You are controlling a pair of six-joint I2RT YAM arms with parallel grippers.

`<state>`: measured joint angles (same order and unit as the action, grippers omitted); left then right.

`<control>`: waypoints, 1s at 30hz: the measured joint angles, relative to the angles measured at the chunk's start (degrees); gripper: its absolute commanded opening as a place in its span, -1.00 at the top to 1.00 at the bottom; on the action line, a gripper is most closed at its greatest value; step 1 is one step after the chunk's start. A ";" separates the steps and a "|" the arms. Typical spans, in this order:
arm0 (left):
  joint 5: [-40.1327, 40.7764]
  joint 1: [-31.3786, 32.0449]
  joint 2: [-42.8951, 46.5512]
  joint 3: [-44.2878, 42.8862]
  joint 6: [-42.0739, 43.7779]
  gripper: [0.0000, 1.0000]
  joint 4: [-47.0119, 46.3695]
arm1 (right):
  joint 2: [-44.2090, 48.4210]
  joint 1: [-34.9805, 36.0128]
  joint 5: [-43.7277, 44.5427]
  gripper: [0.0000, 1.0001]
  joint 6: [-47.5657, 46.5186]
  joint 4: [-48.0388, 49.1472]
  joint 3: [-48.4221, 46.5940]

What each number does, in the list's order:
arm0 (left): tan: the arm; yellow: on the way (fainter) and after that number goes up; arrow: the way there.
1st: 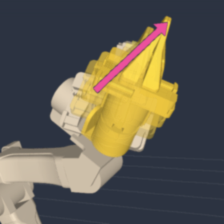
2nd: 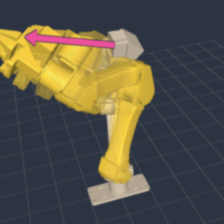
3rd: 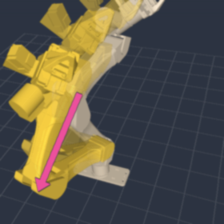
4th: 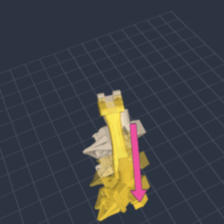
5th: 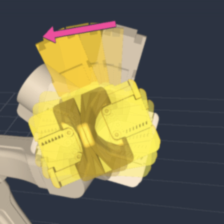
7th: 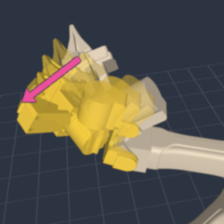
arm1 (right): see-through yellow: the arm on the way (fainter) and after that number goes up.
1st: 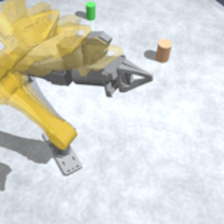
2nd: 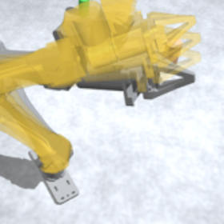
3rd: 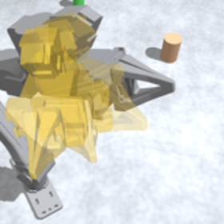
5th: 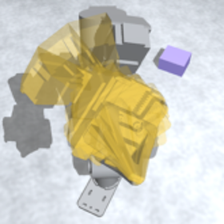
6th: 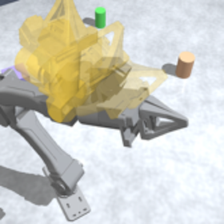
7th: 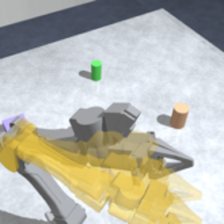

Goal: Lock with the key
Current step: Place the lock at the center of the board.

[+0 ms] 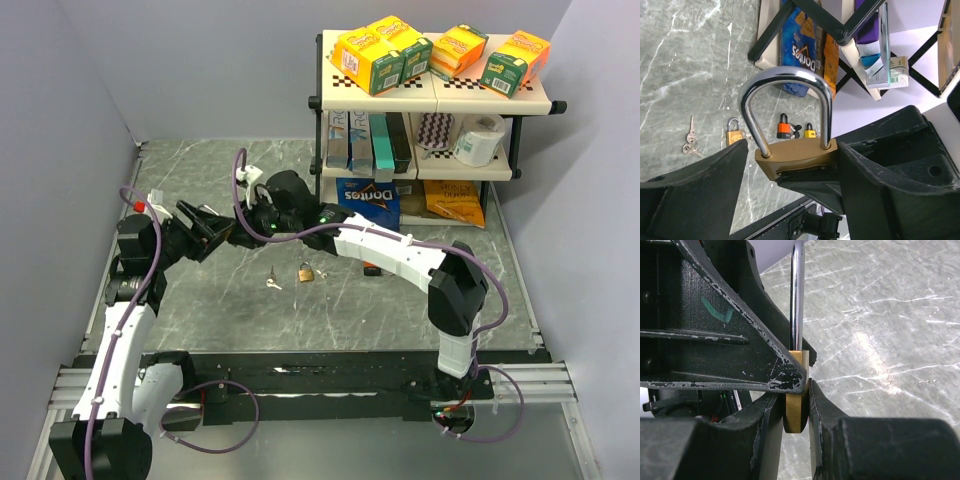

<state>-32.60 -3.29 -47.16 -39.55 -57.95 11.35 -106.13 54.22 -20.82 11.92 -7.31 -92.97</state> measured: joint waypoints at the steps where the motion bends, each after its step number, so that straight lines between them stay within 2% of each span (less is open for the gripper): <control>1: -0.04 0.00 0.02 0.00 -0.15 -0.46 -0.20 | 0.00 0.02 0.04 1.00 0.00 0.00 0.00; 7: 0.00 0.02 0.04 0.09 -0.72 -0.33 -1.51 | 0.00 0.44 0.11 1.00 0.28 0.00 0.00; 10: -0.02 0.07 0.04 0.76 -1.77 -0.11 -2.54 | 0.00 0.96 0.28 1.00 0.44 -0.04 0.00; 11: -0.04 0.07 0.04 0.87 -1.90 0.14 -2.56 | 0.00 1.05 0.46 1.00 0.48 -0.17 0.00; 13: 0.00 0.07 0.04 0.92 -1.97 0.44 -2.64 | -0.04 1.05 0.50 0.98 0.55 -0.22 0.00; 14: 0.02 0.07 0.02 0.92 -1.92 0.75 -2.67 | -0.04 1.05 0.52 0.84 0.55 -0.22 0.00; 15: 0.02 0.11 0.02 0.92 -1.77 0.89 -2.62 | -0.04 1.05 0.50 0.65 0.52 -0.22 0.00; 16: 0.07 0.11 0.02 0.90 -1.70 0.98 -2.56 | -0.04 1.05 0.52 0.17 0.50 -0.24 0.00; 18: 0.24 0.13 0.02 0.85 -1.18 0.98 -2.16 | -0.04 1.05 0.39 -0.16 0.35 -0.44 0.02; 19: 0.85 0.22 -0.20 0.52 0.07 0.98 -0.92 | -0.04 1.09 0.33 -0.38 0.31 -0.28 0.09; 22: 1.60 0.26 -2.25 -0.72 4.07 0.98 3.78 | 0.35 0.96 -0.24 -0.73 -0.76 0.85 0.59; 27: 2.64 0.76 -9.79 -4.92 14.64 0.98 13.73 | 3.74 0.13 -2.19 -0.92 -5.35 1.29 6.99; 30: 5.07 1.70 -14.25 -7.19 21.59 0.98 18.84 | 7.61 -0.72 -2.86 -0.99 -8.96 0.57 13.94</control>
<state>-27.53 -1.58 -61.41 -46.74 -36.36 30.20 -98.52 53.49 -23.68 2.96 -6.74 -79.02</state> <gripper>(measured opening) 0.619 0.974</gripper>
